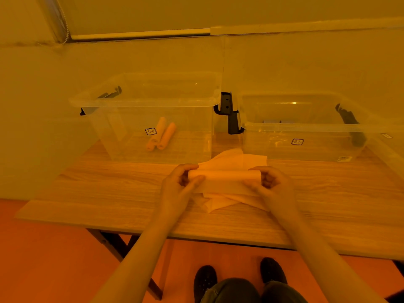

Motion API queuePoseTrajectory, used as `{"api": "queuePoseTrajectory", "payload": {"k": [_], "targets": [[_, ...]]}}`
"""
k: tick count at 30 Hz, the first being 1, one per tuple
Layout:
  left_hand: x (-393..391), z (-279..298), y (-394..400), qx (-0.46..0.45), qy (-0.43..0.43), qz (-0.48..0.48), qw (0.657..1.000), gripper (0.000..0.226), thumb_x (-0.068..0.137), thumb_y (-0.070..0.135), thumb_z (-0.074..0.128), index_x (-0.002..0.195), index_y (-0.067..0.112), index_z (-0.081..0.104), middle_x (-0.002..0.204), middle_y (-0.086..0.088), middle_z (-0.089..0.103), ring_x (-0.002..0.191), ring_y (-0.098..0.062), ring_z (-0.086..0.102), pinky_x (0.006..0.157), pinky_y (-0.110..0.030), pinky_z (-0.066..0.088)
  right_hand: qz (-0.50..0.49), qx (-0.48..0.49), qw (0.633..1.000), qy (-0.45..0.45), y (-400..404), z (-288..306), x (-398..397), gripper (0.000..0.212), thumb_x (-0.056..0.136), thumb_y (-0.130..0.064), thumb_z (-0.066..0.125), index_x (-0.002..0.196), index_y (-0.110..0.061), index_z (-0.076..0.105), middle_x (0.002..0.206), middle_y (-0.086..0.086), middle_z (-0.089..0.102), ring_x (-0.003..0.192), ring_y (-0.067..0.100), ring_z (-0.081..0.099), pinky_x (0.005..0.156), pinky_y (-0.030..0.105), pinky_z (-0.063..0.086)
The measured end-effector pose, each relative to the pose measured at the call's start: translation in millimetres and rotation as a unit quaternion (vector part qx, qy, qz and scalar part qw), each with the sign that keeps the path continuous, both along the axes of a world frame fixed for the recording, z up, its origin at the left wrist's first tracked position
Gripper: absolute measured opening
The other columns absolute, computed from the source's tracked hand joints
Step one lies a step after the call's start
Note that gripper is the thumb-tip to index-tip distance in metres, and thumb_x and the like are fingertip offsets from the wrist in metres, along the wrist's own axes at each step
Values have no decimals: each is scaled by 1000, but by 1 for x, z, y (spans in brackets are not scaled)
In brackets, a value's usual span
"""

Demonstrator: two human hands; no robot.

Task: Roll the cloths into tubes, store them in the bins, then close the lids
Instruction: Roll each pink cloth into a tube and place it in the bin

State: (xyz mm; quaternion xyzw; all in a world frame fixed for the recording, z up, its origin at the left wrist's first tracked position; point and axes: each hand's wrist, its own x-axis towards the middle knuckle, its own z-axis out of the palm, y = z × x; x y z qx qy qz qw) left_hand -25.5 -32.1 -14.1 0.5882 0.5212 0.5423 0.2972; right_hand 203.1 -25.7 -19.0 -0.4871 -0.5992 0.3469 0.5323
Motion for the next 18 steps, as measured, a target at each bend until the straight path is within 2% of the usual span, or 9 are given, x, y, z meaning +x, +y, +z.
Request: {"api": "queuePoseTrajectory", "payload": {"k": [3, 5, 7, 10, 13, 16, 18], "targets": [[-1, 0, 0, 10, 9, 6, 1000, 22, 85, 20, 69, 104, 30, 63, 99, 11, 64, 88, -8, 62, 72, -31, 54, 5, -6, 1000, 18, -1, 2, -2, 28, 64, -38, 72, 91, -34, 64, 92, -10, 69, 87, 7, 67, 71, 25, 57], [0, 1, -1, 2, -3, -5, 1000, 29, 81, 17, 74, 101, 35, 62, 100, 10, 64, 89, -10, 62, 71, -28, 55, 2, -5, 999, 32, -2, 3, -3, 29, 65, -39, 72, 93, -34, 65, 97, -11, 69, 91, 4, 66, 73, 23, 56], [1, 1, -2, -6, -4, -16, 1000, 34, 78, 16, 77, 99, 37, 61, 99, 8, 64, 87, -11, 63, 68, -22, 54, -8, -1, 999, 47, -2, 2, -2, 31, 66, -39, 73, 96, -35, 64, 103, -10, 68, 96, 5, 65, 77, 26, 55], [1, 1, -3, 6, 25, -18, 1000, 28, 77, 16, 77, 91, 34, 62, 93, 5, 66, 83, -13, 62, 66, -22, 51, -12, 10, 999, 51, -1, 2, -1, 34, 68, -37, 72, 100, -39, 61, 109, -9, 64, 99, 8, 63, 78, 27, 55], [2, 3, -2, 0, 42, -19, 999, 22, 81, 18, 74, 87, 35, 61, 91, 9, 65, 81, -6, 62, 65, -18, 52, -13, 10, 999, 51, -1, 2, -1, 30, 69, -42, 69, 97, -38, 62, 105, -8, 66, 95, 12, 64, 75, 32, 55], [1, 0, 0, -1, 12, -18, 1000, 29, 79, 18, 75, 94, 39, 63, 96, 8, 67, 84, -9, 64, 69, -30, 57, -15, 6, 999, 36, -2, 1, -2, 27, 70, -43, 65, 94, -34, 60, 100, -10, 66, 91, 9, 65, 68, 24, 54], [0, -1, 1, 3, 3, -18, 1000, 35, 76, 16, 78, 96, 40, 63, 97, 7, 68, 82, -12, 65, 69, -32, 54, -17, 6, 999, 41, -1, 1, -2, 21, 76, -36, 67, 94, -30, 61, 103, -8, 66, 91, 10, 65, 64, 21, 54]]}}
